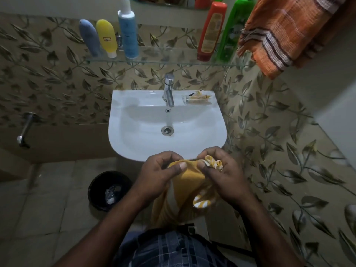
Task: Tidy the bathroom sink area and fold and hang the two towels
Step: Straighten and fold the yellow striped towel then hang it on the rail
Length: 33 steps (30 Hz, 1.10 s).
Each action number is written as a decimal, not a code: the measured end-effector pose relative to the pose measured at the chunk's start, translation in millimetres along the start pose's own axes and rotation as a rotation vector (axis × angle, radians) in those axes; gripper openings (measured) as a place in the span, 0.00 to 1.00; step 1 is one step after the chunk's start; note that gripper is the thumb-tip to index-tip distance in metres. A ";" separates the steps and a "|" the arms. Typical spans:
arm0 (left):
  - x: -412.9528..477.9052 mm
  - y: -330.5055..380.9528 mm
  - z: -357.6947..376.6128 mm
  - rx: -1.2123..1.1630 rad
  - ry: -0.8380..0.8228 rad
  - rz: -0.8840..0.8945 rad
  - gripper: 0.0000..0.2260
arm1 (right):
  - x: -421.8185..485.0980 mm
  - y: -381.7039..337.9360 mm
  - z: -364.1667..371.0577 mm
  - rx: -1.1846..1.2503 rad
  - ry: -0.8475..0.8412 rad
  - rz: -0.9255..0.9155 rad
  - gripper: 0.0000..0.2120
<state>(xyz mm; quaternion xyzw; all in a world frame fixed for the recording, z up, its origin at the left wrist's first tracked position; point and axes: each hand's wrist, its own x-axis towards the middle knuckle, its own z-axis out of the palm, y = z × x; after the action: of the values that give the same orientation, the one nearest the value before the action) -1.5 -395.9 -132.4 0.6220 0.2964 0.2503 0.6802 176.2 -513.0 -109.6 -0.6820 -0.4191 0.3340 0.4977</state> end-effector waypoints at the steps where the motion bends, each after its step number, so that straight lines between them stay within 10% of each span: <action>1: 1.1 -0.9 1.7 0.000 -0.007 0.004 0.04 | 0.5 -0.8 2.2 -0.022 -0.021 0.006 0.09; 33: -62.4 7.1 29.3 -0.130 -0.105 -0.097 0.15 | -67.7 -30.5 3.9 -0.135 0.079 -0.134 0.10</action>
<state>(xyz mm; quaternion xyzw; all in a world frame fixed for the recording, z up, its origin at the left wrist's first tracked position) -24.0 -459.8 -118.2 0.5738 0.2732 0.2028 0.7450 136.7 -568.1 -78.8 -0.6972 -0.4652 0.2437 0.4880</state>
